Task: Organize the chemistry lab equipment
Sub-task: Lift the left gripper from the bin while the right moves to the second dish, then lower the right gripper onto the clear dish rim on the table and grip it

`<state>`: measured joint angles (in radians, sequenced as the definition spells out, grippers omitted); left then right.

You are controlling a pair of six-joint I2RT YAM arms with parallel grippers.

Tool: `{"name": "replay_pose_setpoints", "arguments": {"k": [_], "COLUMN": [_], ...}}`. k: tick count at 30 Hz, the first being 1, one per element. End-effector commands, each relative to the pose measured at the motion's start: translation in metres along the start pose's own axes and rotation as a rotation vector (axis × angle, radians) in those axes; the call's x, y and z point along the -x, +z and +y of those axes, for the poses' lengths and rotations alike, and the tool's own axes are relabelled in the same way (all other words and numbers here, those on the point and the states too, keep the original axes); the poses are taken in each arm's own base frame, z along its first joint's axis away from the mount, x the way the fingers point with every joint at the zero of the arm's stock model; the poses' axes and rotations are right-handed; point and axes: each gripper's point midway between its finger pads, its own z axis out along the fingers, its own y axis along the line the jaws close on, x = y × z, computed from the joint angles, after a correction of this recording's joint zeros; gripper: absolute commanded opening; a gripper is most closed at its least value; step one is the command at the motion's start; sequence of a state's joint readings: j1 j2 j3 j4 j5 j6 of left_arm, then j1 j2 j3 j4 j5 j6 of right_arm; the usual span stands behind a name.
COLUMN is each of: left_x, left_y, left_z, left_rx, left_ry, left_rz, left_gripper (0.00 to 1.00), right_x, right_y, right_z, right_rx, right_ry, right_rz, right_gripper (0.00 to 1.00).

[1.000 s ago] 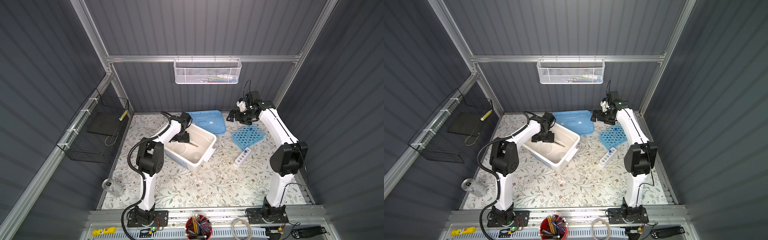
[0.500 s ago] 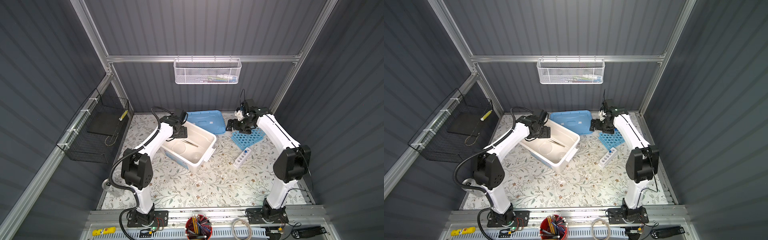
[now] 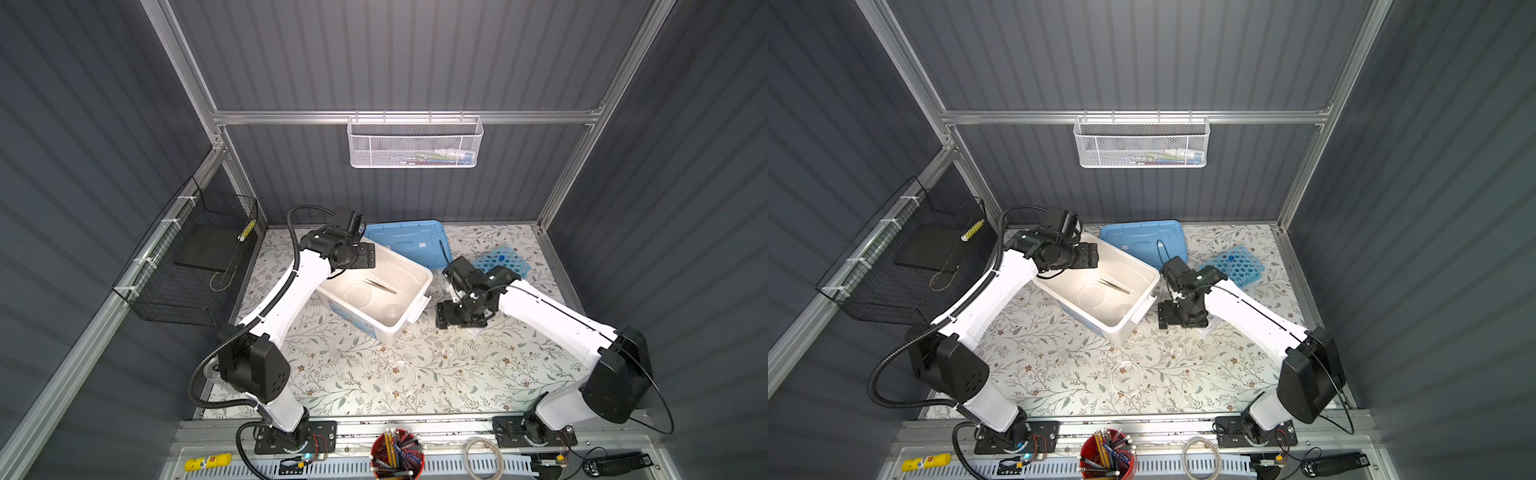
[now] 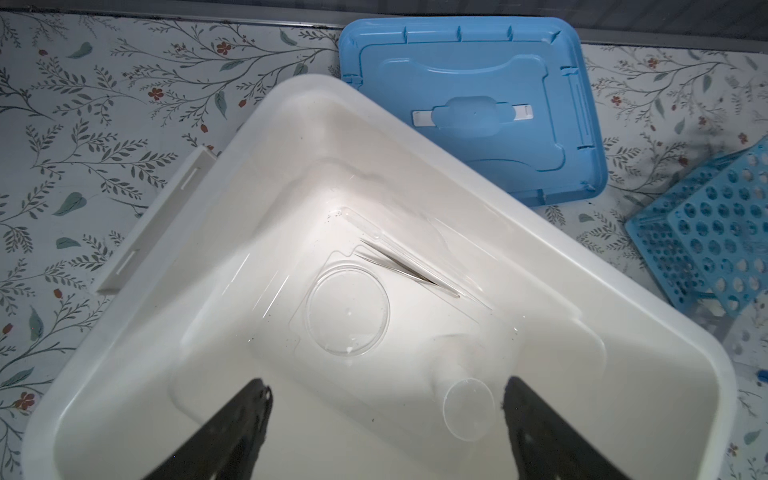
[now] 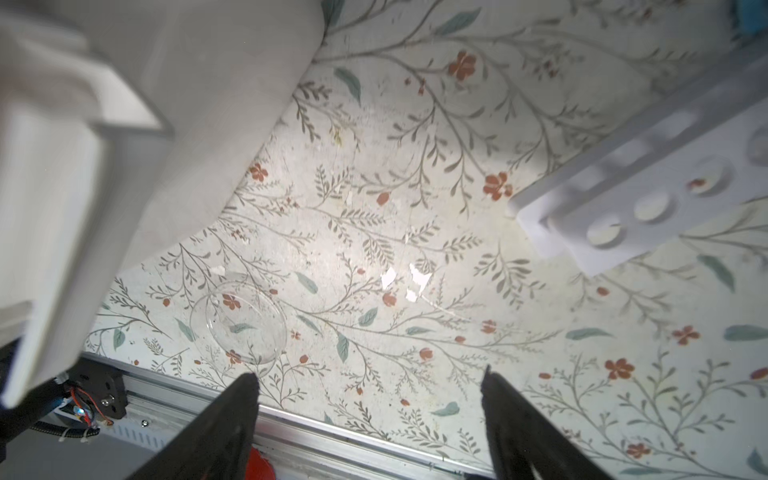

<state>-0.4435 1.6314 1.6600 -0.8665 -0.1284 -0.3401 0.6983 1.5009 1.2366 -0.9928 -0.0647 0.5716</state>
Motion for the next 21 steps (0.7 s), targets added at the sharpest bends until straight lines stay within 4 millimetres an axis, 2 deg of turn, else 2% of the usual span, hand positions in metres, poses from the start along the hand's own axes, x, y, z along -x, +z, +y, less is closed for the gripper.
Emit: {"name": "replay_pose_setpoints", "arguments": {"k": [1,7,11,16,21], "left_x": [-0.007,-0.012,-0.018,-0.025,-0.026], "left_y": [-0.022,-0.040,-0.051,-0.059,-0.065], "left_z": [-0.001,-0.008,-0.007,0.004,0.012], "left_rx": [-0.039,-0.102,-0.120,-0.105,-0.092], "left_ry": [0.016,-0.019,-0.002,0.012,-0.005], "left_rz": [-0.001,-0.004,0.001,0.010,0.017], "left_gripper": [0.89,0.89,0.89,0.89,0.89], "right_x": [-0.016,-0.036,-0.055,-0.072,-0.074], "right_y": [0.009,0.021,0.041,0.055,0.060], "right_z": [0.007,0.035,0.035,0.044,0.056], "right_rx": [-0.062,-0.086,-0.101,-0.085,-0.089], "right_ry": [0.030,-0.087,-0.109,-0.143,-0.176], "right_rz": [-0.028,-0.093,-0.072,-0.085,-0.104], "right_gripper": [0.80,0.71,0.60,0.59,0.59]}}
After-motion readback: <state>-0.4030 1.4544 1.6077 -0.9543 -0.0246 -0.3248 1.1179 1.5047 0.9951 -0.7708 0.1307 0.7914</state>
